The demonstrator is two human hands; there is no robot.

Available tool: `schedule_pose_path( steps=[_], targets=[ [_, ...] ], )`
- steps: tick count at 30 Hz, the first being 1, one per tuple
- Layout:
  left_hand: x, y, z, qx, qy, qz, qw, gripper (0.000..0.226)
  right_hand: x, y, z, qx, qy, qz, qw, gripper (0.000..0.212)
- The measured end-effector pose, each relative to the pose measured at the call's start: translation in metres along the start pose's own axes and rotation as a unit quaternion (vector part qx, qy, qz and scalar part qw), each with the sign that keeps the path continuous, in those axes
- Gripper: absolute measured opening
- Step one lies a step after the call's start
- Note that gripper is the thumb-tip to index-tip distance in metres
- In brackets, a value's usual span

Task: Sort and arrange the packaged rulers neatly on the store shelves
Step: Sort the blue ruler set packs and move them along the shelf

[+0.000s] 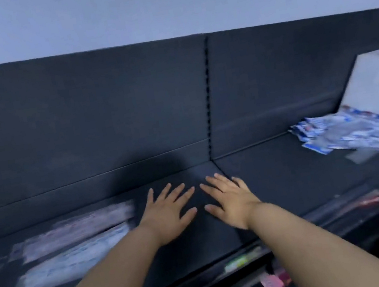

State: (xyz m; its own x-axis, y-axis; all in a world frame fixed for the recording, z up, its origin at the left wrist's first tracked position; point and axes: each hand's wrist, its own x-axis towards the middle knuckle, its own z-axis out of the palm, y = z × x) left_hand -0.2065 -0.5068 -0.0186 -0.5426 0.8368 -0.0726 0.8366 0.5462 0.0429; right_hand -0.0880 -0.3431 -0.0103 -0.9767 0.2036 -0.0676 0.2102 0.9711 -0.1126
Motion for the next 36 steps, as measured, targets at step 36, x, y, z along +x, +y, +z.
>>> schedule_pose_path(
  steps=[36],
  targets=[
    [0.405, 0.480, 0.029, -0.047, -0.064, 0.136, 0.988, 0.058, -0.105, 0.543, -0.019, 0.093, 0.054, 0.277, 0.955, 0.079]
  ],
)
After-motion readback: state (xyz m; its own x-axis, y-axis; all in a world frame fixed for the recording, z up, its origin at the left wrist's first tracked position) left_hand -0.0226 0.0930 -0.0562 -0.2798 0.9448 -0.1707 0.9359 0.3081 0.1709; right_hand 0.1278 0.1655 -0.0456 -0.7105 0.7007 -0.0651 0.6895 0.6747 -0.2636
